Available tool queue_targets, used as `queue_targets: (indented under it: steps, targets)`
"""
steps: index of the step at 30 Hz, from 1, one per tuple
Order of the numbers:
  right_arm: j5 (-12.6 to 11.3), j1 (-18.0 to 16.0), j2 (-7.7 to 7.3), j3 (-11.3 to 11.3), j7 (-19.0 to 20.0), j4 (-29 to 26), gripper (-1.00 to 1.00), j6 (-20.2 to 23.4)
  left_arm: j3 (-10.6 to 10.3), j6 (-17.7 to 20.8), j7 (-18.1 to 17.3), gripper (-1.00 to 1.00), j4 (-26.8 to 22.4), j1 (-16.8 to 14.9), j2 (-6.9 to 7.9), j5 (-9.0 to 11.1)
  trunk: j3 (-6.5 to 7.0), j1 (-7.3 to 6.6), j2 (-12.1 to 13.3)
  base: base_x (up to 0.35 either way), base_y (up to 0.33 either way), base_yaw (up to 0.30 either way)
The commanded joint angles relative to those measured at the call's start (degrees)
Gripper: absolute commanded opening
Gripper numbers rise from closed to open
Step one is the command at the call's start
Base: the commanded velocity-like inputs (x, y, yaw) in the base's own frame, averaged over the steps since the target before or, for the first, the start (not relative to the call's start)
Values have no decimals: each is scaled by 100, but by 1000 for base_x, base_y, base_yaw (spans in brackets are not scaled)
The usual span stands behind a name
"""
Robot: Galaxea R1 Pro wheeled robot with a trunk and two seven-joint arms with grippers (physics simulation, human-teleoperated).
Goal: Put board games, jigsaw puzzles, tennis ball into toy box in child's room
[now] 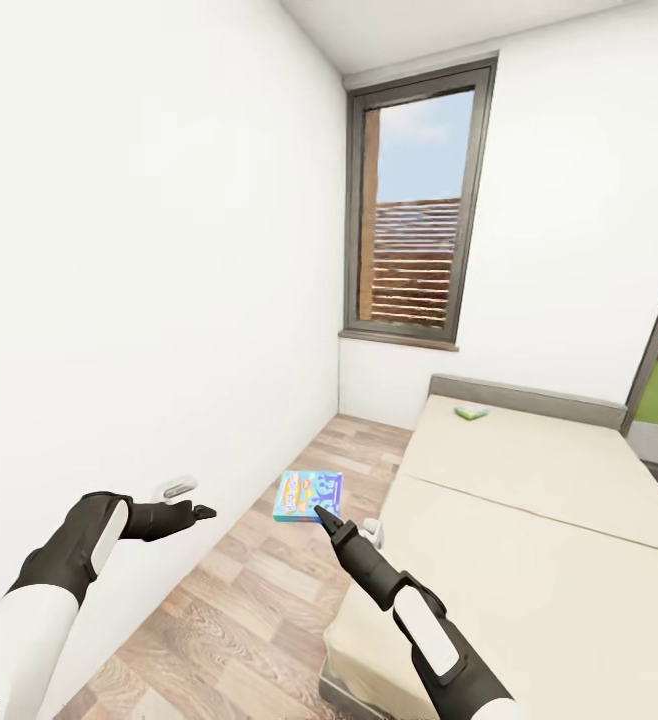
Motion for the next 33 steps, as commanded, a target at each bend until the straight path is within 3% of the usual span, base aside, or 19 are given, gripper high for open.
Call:
queue_targets:
  steps: [1,21,33]
  targets:
    - [-64,-5,-1,2,0,-1,-100,41,12,47,13,100,-4,-5,-3,39,-9,1,-9,-98,-273,152]
    - [-63,-5,0,-5,-31,10,-100,41,11,47,26,100,-4,-5,-22,39,47,1,-9,-92,-275,264]
    - [-63,-5,1,4,-31,16,-100,34,11,47,24,100,-4,-5,-23,37,77,1,-9,-81,-113,279]
